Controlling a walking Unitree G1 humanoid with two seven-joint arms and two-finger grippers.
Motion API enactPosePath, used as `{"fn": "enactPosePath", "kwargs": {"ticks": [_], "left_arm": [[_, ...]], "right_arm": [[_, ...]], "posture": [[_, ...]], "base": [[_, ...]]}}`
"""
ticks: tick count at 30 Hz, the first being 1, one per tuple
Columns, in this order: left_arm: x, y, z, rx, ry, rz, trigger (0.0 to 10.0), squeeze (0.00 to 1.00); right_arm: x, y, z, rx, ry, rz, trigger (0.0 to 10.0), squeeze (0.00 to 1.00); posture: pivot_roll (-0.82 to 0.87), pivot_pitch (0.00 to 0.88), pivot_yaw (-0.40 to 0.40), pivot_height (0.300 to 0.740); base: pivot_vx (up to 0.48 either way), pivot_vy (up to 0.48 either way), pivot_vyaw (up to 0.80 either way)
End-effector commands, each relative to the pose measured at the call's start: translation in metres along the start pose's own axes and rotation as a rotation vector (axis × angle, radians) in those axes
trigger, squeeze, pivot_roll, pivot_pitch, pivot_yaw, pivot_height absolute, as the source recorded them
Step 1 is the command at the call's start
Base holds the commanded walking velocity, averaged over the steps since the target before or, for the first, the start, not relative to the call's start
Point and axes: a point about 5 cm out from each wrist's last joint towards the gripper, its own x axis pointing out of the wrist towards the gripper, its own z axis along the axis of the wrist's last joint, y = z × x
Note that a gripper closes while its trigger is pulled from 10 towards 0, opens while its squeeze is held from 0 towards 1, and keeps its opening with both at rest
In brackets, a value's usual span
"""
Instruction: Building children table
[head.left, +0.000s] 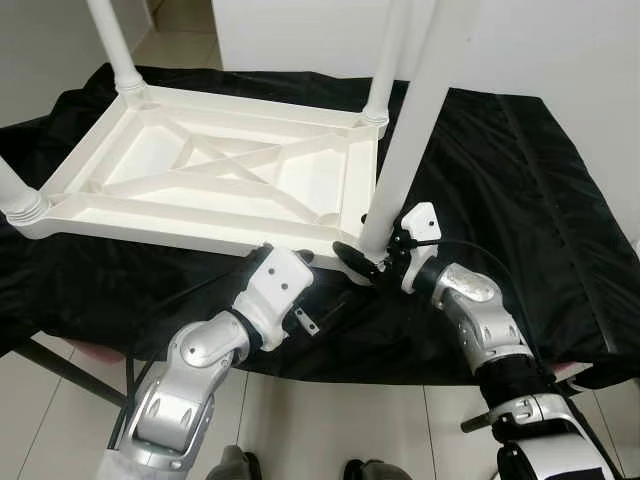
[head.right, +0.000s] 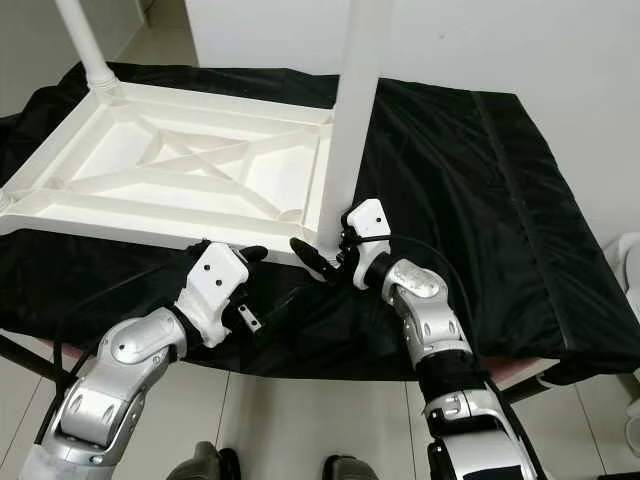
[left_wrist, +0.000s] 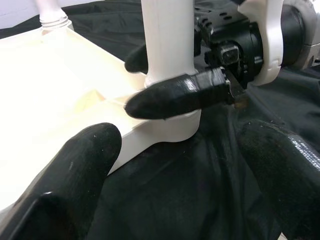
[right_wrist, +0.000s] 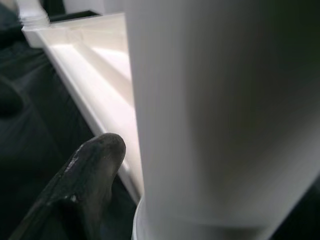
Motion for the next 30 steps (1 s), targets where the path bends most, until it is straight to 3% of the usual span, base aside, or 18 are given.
{"fn": "enactPosePath", "kwargs": {"ticks": [1, 2, 3, 4, 8, 9, 10, 13, 14, 15, 16, 23, 29, 30], "left_arm": [[-0.001, -0.003, 0.000, -0.005, 0.003, -0.015, 10.0, 0.00], [-0.001, -0.003, 0.000, -0.003, 0.004, -0.020, 10.0, 0.00], [-0.001, -0.003, 0.000, -0.003, 0.004, -0.020, 10.0, 0.00], [0.000, -0.003, 0.000, -0.004, 0.001, -0.027, 10.0, 0.00], [0.003, -0.003, 0.001, 0.001, -0.008, -0.035, 10.0, 0.00], [0.005, -0.003, 0.001, 0.003, -0.011, -0.037, 10.0, 0.00], [0.006, -0.002, 0.001, 0.005, -0.013, -0.037, 10.0, 0.00], [0.008, -0.002, 0.001, 0.004, -0.015, -0.040, 10.0, 0.00], [0.008, -0.003, 0.002, 0.004, -0.016, -0.042, 10.0, 0.00], [0.008, -0.003, 0.002, 0.004, -0.016, -0.042, 10.0, 0.00], [0.009, -0.004, 0.002, 0.002, -0.019, -0.049, 10.0, 0.00], [0.012, -0.003, -0.001, 0.014, -0.012, -0.071, 10.0, 0.00], [0.014, -0.002, 0.001, 0.010, -0.025, -0.065, 10.0, 0.00], [0.015, -0.002, 0.001, 0.012, -0.027, -0.066, 10.0, 0.00]], "right_arm": [[0.001, -0.002, -0.001, -0.021, 0.011, 0.023, 7.1, 0.00], [0.000, -0.004, 0.000, -0.029, 0.011, 0.031, 4.9, 0.00], [0.000, -0.004, 0.000, -0.029, 0.011, 0.031, 4.9, 0.00], [0.000, -0.006, 0.002, -0.032, 0.010, 0.037, 3.3, 0.00], [0.000, -0.011, 0.004, -0.038, 0.007, 0.052, 3.1, 0.00], [0.000, -0.012, 0.004, -0.040, 0.006, 0.062, 0.5, 0.00], [-0.001, -0.013, 0.003, -0.043, 0.007, 0.066, 0.0, 0.00], [-0.004, -0.013, 0.000, -0.038, 0.008, 0.072, 0.0, 0.00], [-0.005, -0.013, -0.001, -0.035, 0.009, 0.069, 4.4, 0.00], [-0.005, -0.013, -0.001, -0.035, 0.009, 0.069, 4.4, 0.00], [-0.007, -0.013, -0.002, -0.026, 0.007, 0.059, 10.0, 0.00], [-0.014, -0.015, -0.003, 0.018, -0.024, -0.018, 10.0, 0.00], [-0.015, -0.010, -0.009, 0.026, -0.020, -0.162, 10.0, 0.00], [-0.015, -0.008, -0.011, 0.023, -0.015, -0.230, 10.0, 0.00]], "posture": [[-0.07, 0.121, -0.021, 0.740], [-0.07, 0.117, -0.020, 0.740], [-0.07, 0.117, -0.020, 0.740], [-0.08, 0.110, -0.020, 0.740], [-0.08, 0.104, -0.021, 0.740], [-0.09, 0.099, -0.019, 0.740], [-0.09, 0.097, -0.017, 0.740], [-0.10, 0.095, -0.013, 0.740], [-0.10, 0.095, -0.007, 0.740], [-0.10, 0.095, -0.007, 0.740], [-0.11, 0.097, -0.003, 0.740], [-0.13, 0.094, -0.003, 0.740], [-0.13, 0.080, -0.006, 0.740], [-0.13, 0.079, -0.006, 0.740]], "base": [[0.000, 0.000, 0.00], [0.000, 0.000, 0.00], [0.000, 0.000, 0.00], [0.000, 0.000, 0.00], [0.000, 0.000, 0.00], [0.000, 0.000, 0.00], [0.000, 0.000, 0.00], [0.000, 0.000, 0.00], [0.000, 0.000, 0.00], [0.000, 0.000, 0.00], [0.000, 0.000, 0.00], [0.000, 0.000, 0.00], [0.000, 0.000, 0.00], [0.000, 0.000, 0.00]]}}
